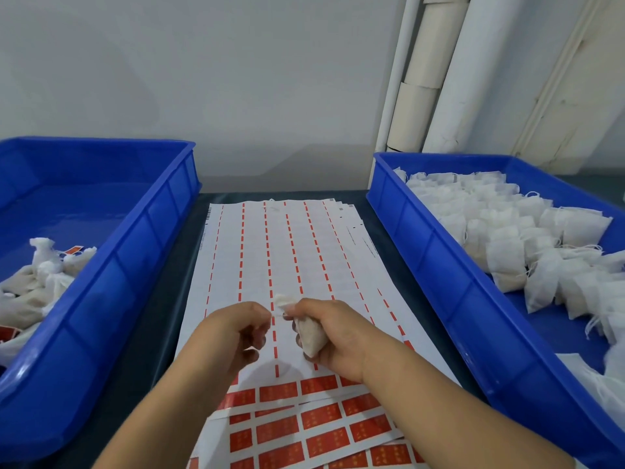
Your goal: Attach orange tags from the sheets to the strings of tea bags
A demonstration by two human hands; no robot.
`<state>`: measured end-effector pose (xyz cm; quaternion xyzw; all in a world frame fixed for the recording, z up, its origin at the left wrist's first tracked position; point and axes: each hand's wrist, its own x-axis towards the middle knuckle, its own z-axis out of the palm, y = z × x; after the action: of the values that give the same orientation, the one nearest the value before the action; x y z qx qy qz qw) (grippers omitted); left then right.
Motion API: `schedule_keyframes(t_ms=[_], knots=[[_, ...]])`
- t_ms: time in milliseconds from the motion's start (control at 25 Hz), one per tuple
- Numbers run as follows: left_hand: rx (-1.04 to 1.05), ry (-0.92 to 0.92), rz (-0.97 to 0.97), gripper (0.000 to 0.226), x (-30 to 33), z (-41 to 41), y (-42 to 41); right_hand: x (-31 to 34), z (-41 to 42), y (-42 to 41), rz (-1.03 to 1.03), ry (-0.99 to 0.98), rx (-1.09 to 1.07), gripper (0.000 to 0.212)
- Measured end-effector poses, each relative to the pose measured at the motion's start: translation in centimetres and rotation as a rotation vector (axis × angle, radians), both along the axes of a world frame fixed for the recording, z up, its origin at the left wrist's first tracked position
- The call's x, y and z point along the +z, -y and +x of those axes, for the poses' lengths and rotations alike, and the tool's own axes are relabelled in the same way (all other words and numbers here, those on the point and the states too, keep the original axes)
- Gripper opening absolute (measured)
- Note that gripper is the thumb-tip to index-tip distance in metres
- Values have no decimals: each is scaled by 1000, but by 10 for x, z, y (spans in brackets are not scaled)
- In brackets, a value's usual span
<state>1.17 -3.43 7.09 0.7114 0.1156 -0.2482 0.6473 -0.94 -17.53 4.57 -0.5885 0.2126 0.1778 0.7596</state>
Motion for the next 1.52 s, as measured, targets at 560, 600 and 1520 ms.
schedule_keyframes(t_ms=[560,600,1520], knots=[[78,76,-399,35,2,9,-23,1,-4,6,233,277,414,22],[43,95,-351,36,1,8,-20,1,-3,6,261,299,405,20],[-553,473,1210,95,-72,-26,-21,-22,-9,23,54,90,79,16]])
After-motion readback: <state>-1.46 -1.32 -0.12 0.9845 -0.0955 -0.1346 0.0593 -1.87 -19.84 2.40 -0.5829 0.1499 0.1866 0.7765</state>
